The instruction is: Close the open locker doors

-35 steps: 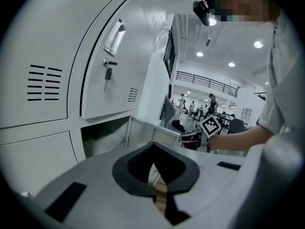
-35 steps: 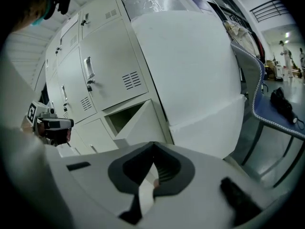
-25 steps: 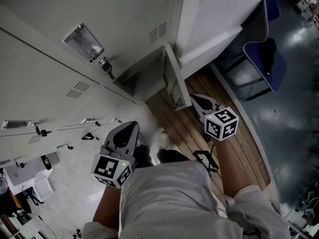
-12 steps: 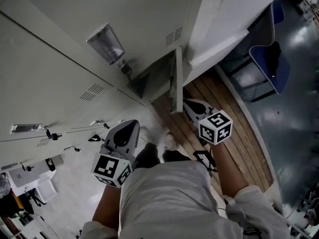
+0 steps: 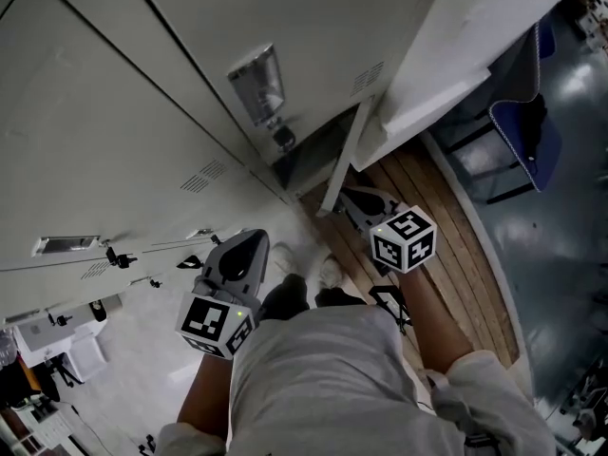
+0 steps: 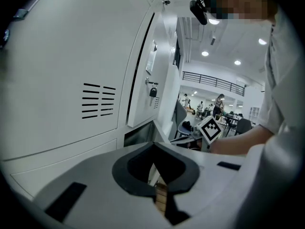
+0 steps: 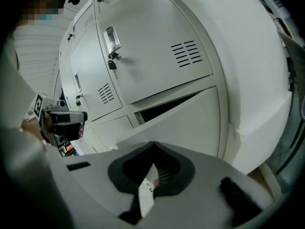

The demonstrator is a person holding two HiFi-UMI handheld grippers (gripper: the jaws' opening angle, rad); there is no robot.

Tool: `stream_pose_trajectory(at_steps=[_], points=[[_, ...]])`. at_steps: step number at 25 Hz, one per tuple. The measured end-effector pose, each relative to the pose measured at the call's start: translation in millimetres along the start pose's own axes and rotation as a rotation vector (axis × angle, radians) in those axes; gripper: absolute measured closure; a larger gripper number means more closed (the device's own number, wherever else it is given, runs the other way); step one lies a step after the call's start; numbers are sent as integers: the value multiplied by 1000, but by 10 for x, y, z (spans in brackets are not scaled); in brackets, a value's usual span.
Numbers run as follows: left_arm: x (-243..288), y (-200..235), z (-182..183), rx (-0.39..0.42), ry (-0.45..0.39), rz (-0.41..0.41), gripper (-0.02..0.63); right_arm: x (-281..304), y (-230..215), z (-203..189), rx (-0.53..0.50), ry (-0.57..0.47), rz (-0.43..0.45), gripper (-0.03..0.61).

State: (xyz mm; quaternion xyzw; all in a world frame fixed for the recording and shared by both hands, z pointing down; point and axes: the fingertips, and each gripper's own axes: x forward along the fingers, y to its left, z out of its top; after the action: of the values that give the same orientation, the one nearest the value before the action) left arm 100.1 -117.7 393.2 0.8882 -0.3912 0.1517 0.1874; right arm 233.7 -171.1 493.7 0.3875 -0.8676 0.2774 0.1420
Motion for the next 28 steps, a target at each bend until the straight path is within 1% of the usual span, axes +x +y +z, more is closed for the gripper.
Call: stream_pose_trajectory(at_steps=[9,20,28], points=[[-142,267,-26,-25,-11,46,598,352,89,116,-9,11,27,554],[-286,493,-55,-49,-16,103,598,675,124,259,-11,9,48,554],[-335,591,-82,-64,-20,127,598,898,112,356,-16,10,54,554]])
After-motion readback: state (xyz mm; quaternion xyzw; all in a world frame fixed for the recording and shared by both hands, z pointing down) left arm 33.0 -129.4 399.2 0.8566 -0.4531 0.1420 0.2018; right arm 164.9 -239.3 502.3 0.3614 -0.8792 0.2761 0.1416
